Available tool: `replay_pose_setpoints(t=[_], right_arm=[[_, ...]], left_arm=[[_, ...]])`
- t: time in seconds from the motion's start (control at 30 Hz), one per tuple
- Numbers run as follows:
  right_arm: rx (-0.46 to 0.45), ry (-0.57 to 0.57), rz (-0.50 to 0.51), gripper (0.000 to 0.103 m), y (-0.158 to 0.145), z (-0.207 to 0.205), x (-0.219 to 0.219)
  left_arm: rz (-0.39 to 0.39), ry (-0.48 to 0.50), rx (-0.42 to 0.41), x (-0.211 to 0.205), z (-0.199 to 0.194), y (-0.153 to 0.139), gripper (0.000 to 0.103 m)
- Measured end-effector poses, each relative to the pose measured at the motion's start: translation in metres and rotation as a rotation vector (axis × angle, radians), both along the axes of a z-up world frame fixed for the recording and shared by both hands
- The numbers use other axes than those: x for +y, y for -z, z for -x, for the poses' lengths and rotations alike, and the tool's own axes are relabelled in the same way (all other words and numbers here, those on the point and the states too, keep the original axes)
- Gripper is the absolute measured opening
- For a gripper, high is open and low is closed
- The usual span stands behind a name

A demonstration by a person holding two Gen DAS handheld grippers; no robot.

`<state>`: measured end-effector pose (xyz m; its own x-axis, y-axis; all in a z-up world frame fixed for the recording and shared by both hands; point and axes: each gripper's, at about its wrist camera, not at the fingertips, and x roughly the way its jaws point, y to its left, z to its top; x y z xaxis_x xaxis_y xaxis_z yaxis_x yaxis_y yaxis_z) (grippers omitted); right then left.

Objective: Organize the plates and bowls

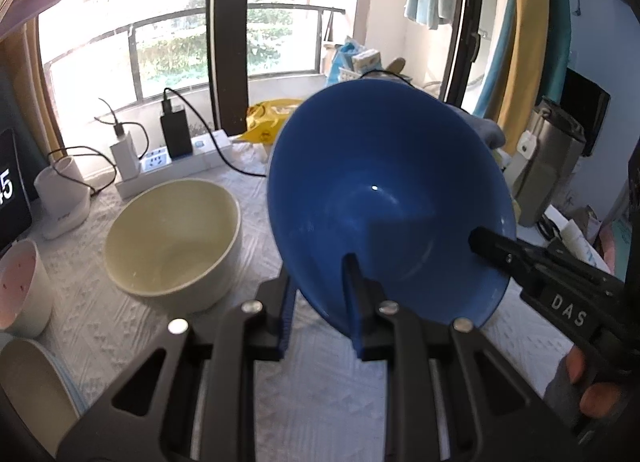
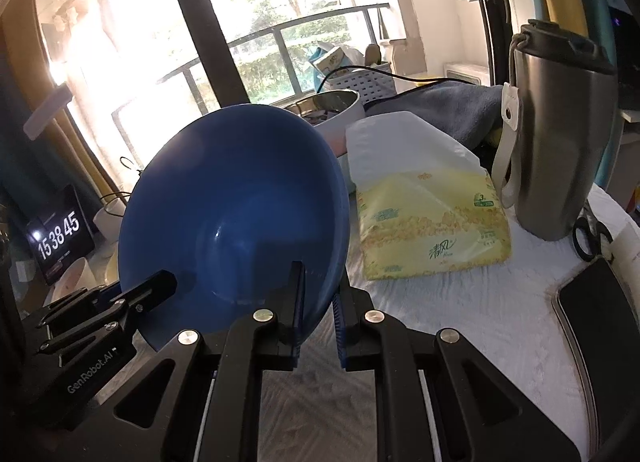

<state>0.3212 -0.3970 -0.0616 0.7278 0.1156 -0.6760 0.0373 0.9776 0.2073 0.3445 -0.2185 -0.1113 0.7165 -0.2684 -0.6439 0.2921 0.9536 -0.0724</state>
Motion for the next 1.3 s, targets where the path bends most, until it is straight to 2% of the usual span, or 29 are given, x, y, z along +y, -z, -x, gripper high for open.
replay_pose_setpoints(t=[0.57, 1.3], right_arm=[[-0.012, -0.022, 0.001, 0.015, -0.019, 0.042, 0.03], [0.028, -0.077, 0.016, 0.018, -0.02, 0.081, 0.079]], left_arm=[[0.023, -0.02, -0.018, 0.03, 0.052, -0.017, 0.023], [0.053, -0.068, 0.001, 0.078, 0.101, -0.018, 0.023]])
